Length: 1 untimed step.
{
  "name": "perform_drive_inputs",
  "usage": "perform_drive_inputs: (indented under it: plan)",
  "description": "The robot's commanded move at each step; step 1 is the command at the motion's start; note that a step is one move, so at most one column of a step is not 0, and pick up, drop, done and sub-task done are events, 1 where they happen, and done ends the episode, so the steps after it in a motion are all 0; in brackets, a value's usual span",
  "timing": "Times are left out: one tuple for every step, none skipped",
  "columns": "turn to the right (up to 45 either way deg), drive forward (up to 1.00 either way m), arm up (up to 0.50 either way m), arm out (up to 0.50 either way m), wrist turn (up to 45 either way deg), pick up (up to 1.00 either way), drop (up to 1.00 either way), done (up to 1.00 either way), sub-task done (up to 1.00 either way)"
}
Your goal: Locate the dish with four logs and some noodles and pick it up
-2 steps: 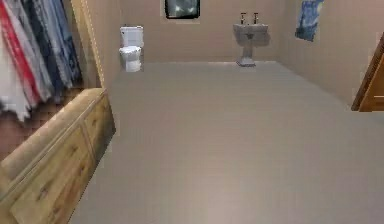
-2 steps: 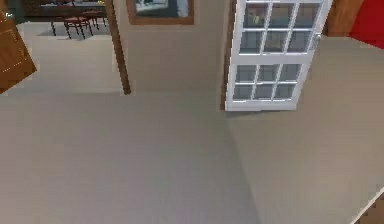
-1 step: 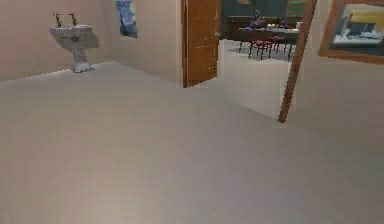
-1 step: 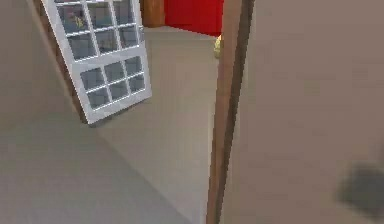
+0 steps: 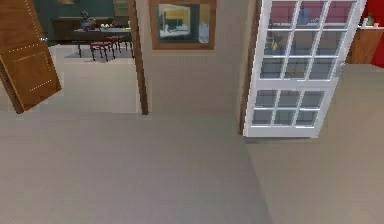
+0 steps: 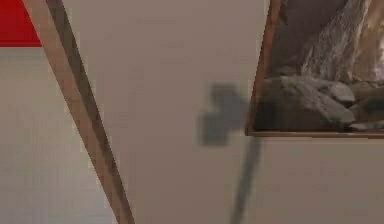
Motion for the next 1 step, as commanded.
perform_drive_inputs:
  plan:
    - [0.0, 0.65, 0.0, 0.0, 0.0, 0.0, 0.0, 0.0, 0.0]
